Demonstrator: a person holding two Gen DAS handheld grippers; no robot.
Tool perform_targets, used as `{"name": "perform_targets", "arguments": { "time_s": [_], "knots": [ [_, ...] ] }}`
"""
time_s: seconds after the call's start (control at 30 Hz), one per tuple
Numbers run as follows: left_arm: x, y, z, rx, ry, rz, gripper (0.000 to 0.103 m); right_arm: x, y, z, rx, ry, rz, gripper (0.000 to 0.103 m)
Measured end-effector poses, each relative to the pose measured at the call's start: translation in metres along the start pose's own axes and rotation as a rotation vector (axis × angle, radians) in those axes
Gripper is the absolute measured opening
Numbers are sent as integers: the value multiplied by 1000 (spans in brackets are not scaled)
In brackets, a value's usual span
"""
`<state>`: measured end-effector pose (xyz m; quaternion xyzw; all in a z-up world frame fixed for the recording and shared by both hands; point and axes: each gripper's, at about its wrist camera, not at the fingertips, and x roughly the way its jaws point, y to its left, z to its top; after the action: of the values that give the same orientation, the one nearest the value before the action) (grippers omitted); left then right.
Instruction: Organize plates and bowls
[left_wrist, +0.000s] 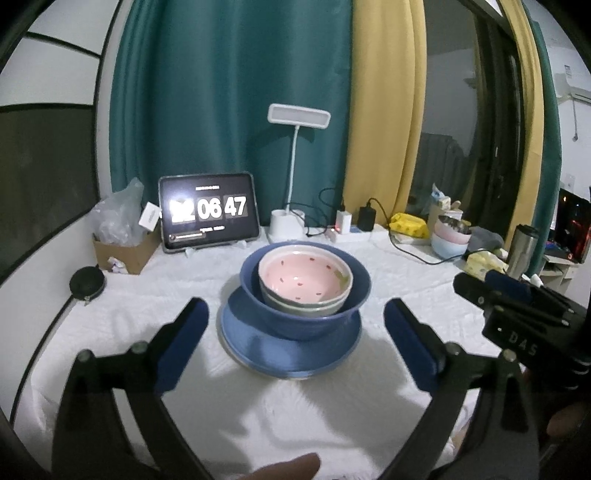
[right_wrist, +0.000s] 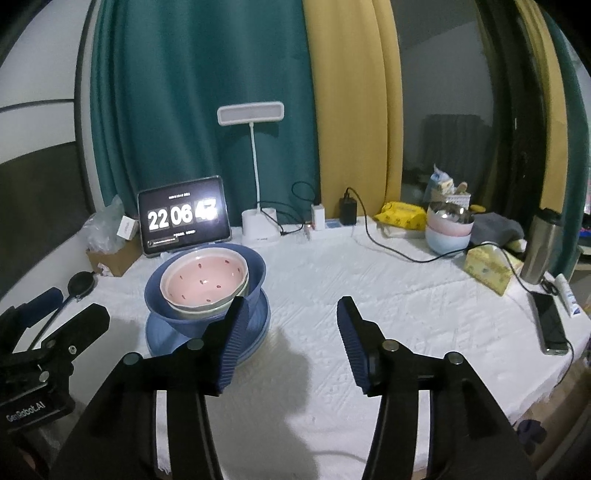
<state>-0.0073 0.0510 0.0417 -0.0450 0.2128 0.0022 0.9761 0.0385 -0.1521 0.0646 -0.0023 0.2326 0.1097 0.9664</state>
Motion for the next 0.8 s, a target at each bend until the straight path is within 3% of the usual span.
{"name": "perform_targets", "arguments": {
  "time_s": [0.23, 0.6, 0.7, 0.8],
  "knots": [
    [-24, -5, 6, 15, -55, 5, 97, -30, -3, 5, 8, -81, -23, 55],
    [-53, -15, 13, 28, -100, -2, 98, -67, 7, 14, -36, -122, 28, 56],
    [-61, -16, 15, 27, -121, 1, 98, -77, 8, 16, -43, -143, 31, 69],
    [-68, -16, 18, 25, -133, 2, 98, -87, 8, 19, -45, -159, 29, 72]
  ]
}}
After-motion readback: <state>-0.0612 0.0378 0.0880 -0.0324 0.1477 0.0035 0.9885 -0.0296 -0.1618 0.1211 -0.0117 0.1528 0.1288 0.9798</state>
